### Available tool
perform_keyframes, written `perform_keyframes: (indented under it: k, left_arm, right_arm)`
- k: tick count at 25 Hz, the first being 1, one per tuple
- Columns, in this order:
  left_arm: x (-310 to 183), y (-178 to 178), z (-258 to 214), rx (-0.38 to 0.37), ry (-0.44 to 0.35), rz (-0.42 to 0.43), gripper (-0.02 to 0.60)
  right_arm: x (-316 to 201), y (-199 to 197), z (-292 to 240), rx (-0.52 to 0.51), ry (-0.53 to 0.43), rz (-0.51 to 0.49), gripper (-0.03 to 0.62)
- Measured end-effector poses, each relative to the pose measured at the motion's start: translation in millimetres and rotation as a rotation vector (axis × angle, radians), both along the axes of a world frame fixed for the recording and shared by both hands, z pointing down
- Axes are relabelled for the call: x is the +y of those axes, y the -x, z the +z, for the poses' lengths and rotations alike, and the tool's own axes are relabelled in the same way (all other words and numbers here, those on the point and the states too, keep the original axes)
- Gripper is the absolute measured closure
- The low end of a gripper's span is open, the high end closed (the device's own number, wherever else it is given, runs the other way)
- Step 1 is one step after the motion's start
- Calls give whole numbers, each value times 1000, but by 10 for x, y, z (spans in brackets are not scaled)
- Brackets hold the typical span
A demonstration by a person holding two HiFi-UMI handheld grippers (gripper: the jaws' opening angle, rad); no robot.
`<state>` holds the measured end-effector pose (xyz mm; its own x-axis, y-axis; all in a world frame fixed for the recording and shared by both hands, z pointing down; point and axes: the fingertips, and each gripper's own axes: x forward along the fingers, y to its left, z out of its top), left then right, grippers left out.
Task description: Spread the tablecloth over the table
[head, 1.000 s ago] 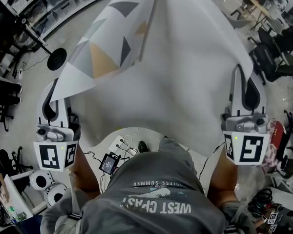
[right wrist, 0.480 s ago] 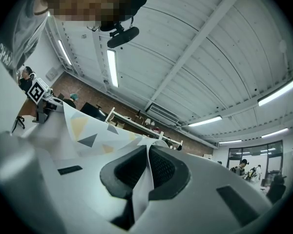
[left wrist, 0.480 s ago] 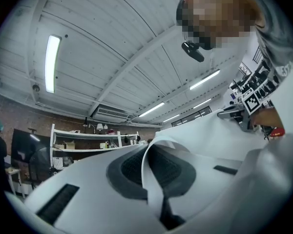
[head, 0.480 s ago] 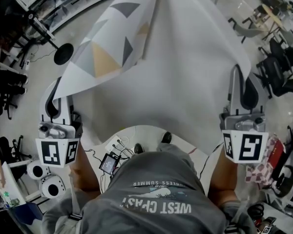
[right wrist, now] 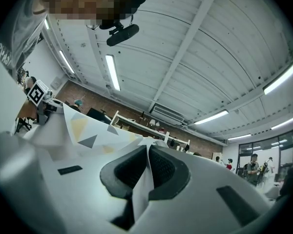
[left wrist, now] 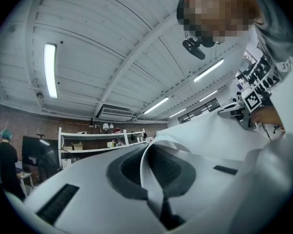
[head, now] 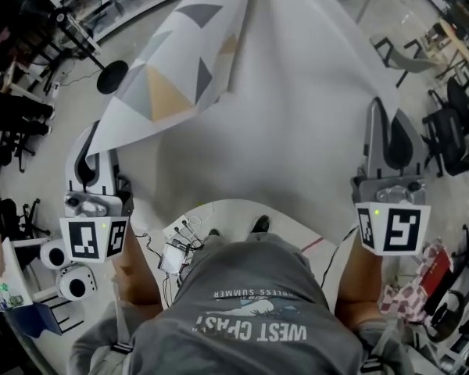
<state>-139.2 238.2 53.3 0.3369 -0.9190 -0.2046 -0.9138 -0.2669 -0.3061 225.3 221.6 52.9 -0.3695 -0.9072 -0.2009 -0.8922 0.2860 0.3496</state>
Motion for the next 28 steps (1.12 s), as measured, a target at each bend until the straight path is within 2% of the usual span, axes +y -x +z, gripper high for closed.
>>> perform_keyframes:
  k: [6,13,23,28]
  left_arm:
    - [-138,-146,71,5,16,-22,581]
    - [-508,-130,249,8,46,-14,581]
    - [-1368,275,446,52,96,37,581]
    - [-1723,484,453,55,94,54,581]
  right_arm:
    - [-215,-146,41,3,9,-23,582]
    - [-597,-64,242,4,46,-26,582]
    - [-1264,271,319,30,90,39,582]
    - [-1557,452,350,26,98,59,582]
